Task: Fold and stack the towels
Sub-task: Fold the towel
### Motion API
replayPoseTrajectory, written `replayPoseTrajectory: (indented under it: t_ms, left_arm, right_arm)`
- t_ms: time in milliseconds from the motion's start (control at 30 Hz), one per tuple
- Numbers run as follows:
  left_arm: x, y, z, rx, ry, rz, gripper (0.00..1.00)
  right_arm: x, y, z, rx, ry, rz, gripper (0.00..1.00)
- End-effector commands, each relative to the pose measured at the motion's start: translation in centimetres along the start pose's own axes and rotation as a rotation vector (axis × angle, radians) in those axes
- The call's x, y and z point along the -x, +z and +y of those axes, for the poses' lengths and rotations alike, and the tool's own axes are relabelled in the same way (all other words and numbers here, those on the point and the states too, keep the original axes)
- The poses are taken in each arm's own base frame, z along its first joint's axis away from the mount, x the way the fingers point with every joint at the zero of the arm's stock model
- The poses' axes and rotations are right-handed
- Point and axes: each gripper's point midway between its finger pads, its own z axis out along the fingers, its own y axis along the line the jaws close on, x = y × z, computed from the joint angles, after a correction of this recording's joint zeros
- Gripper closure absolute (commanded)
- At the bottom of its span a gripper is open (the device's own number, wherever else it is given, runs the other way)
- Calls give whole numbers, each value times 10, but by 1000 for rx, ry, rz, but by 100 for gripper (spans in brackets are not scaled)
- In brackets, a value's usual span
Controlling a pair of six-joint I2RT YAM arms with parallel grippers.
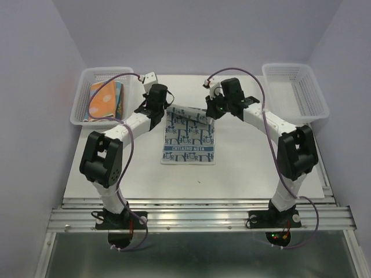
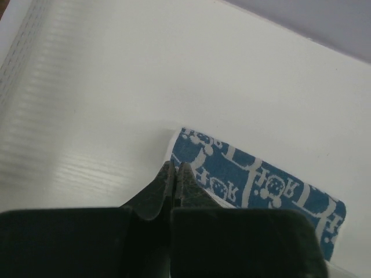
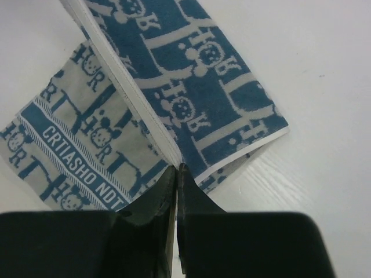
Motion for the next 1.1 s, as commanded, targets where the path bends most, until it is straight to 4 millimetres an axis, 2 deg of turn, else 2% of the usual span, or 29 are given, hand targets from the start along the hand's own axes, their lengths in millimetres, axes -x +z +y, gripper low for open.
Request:
replayPoseTrajectory:
  t_ms: [0, 33, 67, 133, 167, 200, 267, 333, 367, 433, 467, 567, 633, 733, 867, 1067]
  left_arm:
    - [5, -33, 6, 7, -71, -63, 100]
    - [-3, -38, 6, 0, -75, -51, 100]
    - [-22, -43, 13, 5, -55, -17, 100]
    - [-29, -59, 10, -9, -70, -15, 100]
    - [-43, -64, 18, 2, -60, 7, 100]
    - [-42, -76, 13, -16, -90, -2, 100]
    - [-58, -86, 19, -18, -95, 23, 100]
    - [-62, -100, 15, -46, -121, 25, 100]
    - [-71, -104, 19, -42, -115, 37, 100]
    - [-75, -113, 21, -38, -139, 41, 100]
    - [-82, -115, 26, -29, -137, 51, 100]
    - [-81, -124, 35, -7, -153, 46, 100]
    - [-76, -128, 37, -6, -164, 31, 100]
    - [-83, -132, 40, -12, -160, 47, 100]
    - [-106, -135, 40, -26, -138, 99, 100]
    - [-145, -141, 57, 2, -139, 177, 100]
  right_arm:
    - [-21, -19, 21, 2, 49, 22, 99]
    - [-27, -21, 24, -18, 46, 34, 99]
    - [-29, -23, 33, -14, 40, 40, 99]
    - [-39, -34, 41, -17, 40, 45, 99]
    - [-42, -37, 46, -13, 50, 44, 99]
    - [-44, -40, 48, -15, 55, 42, 99]
    - [-47, -51, 55, -9, 67, 33, 99]
    - [-50, -60, 63, 8, 71, 22, 99]
    - [-51, -63, 67, 15, 77, 22, 99]
    - [-56, -67, 73, 23, 80, 27, 99]
    - [-59, -71, 79, 31, 75, 25, 99]
    - [-69, -76, 89, 44, 87, 27, 99]
    - [-72, -78, 92, 49, 92, 23, 99]
    - [-82, -79, 101, 75, 89, 28, 99]
    - [-99, -77, 111, 86, 122, 52, 99]
    - [-123, -71, 113, 78, 151, 91, 99]
